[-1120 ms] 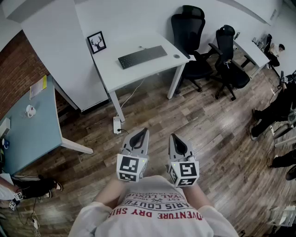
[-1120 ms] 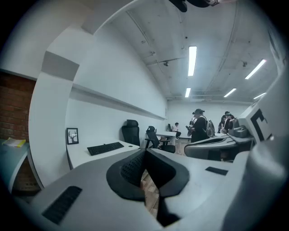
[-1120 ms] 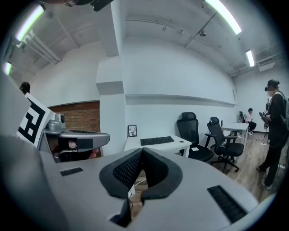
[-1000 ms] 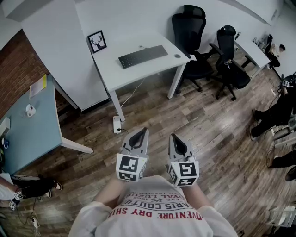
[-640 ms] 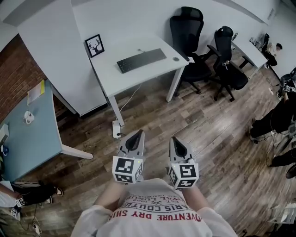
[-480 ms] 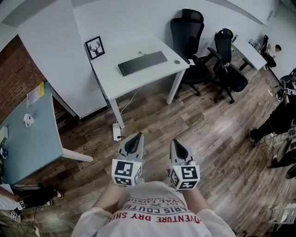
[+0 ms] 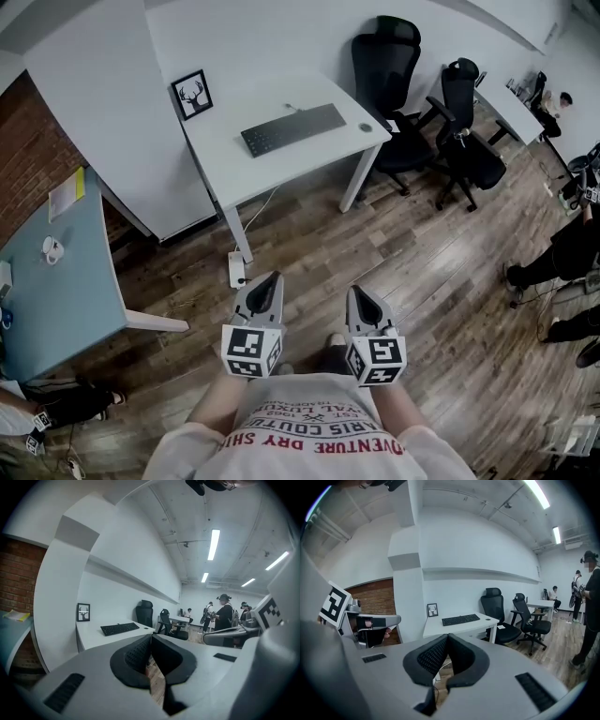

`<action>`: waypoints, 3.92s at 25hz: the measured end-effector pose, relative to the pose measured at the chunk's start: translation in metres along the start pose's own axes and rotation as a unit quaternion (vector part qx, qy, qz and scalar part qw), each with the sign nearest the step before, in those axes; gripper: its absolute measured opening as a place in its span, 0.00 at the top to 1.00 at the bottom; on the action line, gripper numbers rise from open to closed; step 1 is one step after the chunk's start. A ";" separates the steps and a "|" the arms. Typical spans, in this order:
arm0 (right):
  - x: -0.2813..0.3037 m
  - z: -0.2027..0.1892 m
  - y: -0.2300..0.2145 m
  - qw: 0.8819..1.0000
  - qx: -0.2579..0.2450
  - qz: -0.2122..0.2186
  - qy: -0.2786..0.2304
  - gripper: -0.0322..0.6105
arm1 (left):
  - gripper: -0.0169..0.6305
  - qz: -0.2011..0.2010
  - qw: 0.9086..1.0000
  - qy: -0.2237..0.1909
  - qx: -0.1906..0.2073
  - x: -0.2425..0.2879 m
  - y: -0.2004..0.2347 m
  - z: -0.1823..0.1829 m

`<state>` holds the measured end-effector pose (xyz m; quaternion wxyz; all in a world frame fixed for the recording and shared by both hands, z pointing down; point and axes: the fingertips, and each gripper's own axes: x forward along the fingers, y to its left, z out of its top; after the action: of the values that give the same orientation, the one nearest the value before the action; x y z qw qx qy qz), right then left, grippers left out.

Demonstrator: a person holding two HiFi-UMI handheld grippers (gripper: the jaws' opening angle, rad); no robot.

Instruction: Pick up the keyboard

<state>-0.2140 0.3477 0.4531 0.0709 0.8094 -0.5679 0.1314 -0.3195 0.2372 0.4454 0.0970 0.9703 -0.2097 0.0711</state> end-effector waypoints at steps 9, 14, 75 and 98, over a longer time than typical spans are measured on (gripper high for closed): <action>0.061 0.014 -0.049 0.999 -0.002 0.035 0.000 0.91 | 0.93 0.028 1.000 -0.001 0.009 0.068 -0.002 0.014; 0.096 0.039 -0.092 0.997 -0.022 0.071 -0.007 0.91 | 0.93 0.053 0.999 -0.008 0.010 0.121 -0.013 0.035; 0.619 0.161 -0.220 0.984 -0.007 0.164 0.067 0.91 | 0.93 0.221 0.974 0.030 -0.038 0.510 0.285 0.105; 0.724 0.104 -0.277 0.944 -0.052 0.275 0.173 0.91 | 0.93 0.368 0.918 0.076 -0.123 0.521 0.317 0.042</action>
<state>0.2914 -0.2365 0.5760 0.1710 0.5821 -0.7532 0.2544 0.0210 -0.2599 0.5478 0.1980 0.7967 -0.5513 0.1487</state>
